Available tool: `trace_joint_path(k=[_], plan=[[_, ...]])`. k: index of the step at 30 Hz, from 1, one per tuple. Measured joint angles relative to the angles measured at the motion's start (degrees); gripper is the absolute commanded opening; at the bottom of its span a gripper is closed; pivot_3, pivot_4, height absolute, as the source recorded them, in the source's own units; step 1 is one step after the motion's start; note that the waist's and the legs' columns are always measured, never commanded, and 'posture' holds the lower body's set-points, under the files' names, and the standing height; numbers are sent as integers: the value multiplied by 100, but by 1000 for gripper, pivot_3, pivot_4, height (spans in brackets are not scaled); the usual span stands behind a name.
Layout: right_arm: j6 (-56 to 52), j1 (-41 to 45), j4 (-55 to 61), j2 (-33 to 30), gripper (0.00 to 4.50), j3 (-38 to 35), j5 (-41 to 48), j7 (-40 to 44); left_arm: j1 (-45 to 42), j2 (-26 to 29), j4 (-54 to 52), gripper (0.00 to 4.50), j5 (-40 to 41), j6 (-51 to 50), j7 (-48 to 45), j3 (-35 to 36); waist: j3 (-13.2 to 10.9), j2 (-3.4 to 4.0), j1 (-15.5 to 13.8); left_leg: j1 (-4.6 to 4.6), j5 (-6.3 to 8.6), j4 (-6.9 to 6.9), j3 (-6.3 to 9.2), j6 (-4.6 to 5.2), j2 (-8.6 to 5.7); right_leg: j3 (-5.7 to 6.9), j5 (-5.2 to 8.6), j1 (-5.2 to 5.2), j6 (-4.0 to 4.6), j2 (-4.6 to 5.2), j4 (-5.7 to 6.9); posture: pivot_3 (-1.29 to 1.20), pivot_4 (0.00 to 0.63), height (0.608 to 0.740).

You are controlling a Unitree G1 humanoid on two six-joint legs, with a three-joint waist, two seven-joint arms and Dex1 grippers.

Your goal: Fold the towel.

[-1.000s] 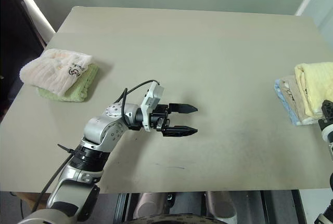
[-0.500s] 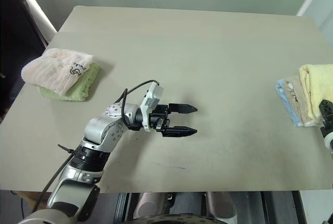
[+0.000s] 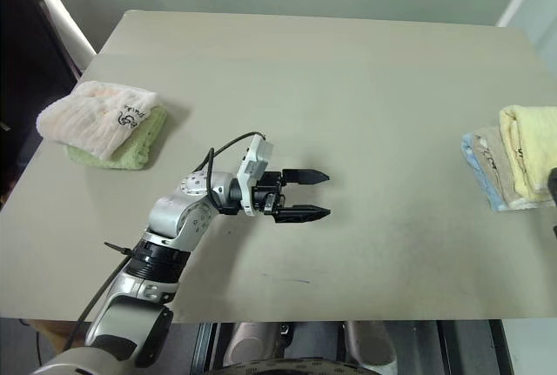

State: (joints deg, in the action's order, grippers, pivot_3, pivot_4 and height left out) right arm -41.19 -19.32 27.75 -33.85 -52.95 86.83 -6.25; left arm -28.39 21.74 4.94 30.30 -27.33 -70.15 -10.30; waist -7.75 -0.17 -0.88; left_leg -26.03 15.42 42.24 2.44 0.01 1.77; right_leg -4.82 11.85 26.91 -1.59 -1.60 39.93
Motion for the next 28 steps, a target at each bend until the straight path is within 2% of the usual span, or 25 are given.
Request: trace_joint_path(k=[5,9,18,22,25,28], plan=[[-42,-310,1383,-755,4468,307,-280,1141,-109,-110,190,4500,-4,170,56,183,-1,-4,48,1,0,8,-1,0,-2,4,0,-7,1,0,-1,0,150,697],[119,373,1967,-1330,4468,1482,-1278,1925,-169,-537,234,4500,49,655,403,557,-2,-6,51,-3,0,32,2,9,-6,5,-4,-15,-7,-1,-2,0,150,697],[866,1502,1532,-1368,4468,3515,-3527,3032,417,120,-502,4500,229,627,578,1094,-2,-4,58,-5,8,32,-3,14,-2,4,-9,-5,-28,-2,-1,0,150,697],[1030,1760,1145,-1365,4468,4002,-3923,3712,787,667,-1013,4500,334,430,623,1362,-1,-3,46,-4,7,34,-5,14,-2,3,-1,-7,-10,-2,-1,0,150,697],[1132,1818,955,-1415,4468,4171,-4069,4300,1110,752,-1258,4500,315,420,716,1391,0,-4,25,-4,6,40,-4,15,-3,3,-2,-10,-5,-1,-1,0,150,697],[1159,2018,752,-1350,4468,4315,-4216,4508,1431,755,-1473,4500,293,418,873,1363,0,-4,43,-3,5,43,-4,13,-2,3,-10,-7,6,-1,1,0,150,697]])
